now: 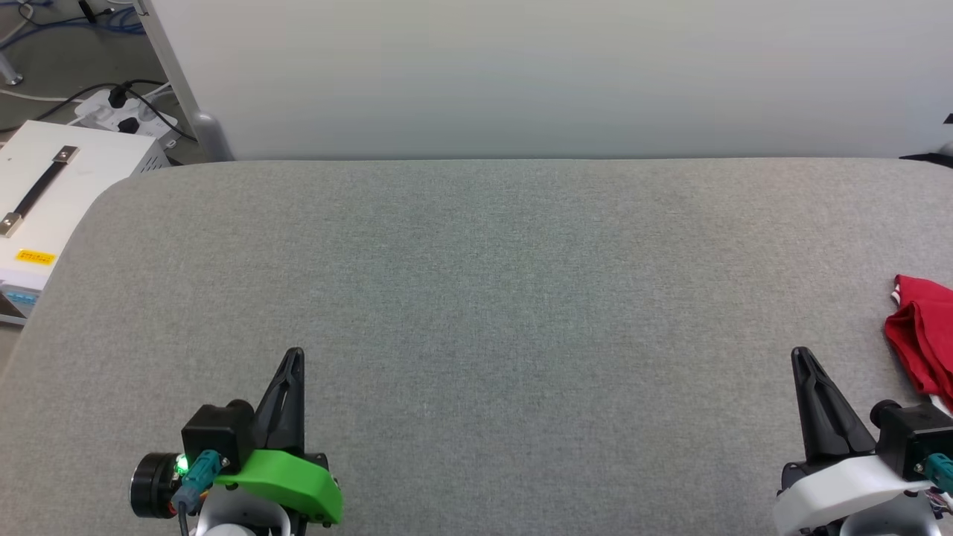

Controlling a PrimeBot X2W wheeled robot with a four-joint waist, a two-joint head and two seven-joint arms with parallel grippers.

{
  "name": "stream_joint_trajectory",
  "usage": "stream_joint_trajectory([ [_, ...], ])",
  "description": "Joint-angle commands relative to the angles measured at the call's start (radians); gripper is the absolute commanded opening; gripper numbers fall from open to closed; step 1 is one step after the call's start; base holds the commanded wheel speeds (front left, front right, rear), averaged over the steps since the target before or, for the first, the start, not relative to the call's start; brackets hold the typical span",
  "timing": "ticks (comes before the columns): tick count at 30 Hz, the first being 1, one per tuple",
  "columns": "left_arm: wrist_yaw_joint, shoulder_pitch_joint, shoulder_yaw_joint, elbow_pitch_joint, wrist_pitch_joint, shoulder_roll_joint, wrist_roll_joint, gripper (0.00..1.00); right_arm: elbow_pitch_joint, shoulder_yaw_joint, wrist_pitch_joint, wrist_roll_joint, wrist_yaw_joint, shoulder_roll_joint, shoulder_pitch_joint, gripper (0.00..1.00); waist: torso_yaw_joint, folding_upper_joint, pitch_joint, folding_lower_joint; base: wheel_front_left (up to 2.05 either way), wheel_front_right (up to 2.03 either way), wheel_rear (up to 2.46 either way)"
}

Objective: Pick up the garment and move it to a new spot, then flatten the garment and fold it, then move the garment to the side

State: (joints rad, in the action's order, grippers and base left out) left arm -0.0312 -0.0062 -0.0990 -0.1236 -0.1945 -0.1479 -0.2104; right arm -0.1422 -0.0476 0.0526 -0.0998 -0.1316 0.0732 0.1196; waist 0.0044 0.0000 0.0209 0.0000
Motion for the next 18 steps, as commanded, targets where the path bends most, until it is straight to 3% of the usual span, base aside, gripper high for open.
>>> stream_joint_trajectory([
  [1,0.004,0.002,0.004,0.005,0.005,0.010,0.014,0.00,0.006,0.004,-0.004,0.005,0.000,-0.002,-0.020,0.00,0.000,0.0000,0.000,0.0000,0.00,0.00,0.00],
  [18,0.009,0.002,0.021,0.026,0.039,0.026,0.049,0.00,0.030,0.012,-0.013,0.022,0.000,-0.006,-0.038,0.00,-0.001,0.0000,-0.004,0.0000,0.00,0.00,0.00],
])
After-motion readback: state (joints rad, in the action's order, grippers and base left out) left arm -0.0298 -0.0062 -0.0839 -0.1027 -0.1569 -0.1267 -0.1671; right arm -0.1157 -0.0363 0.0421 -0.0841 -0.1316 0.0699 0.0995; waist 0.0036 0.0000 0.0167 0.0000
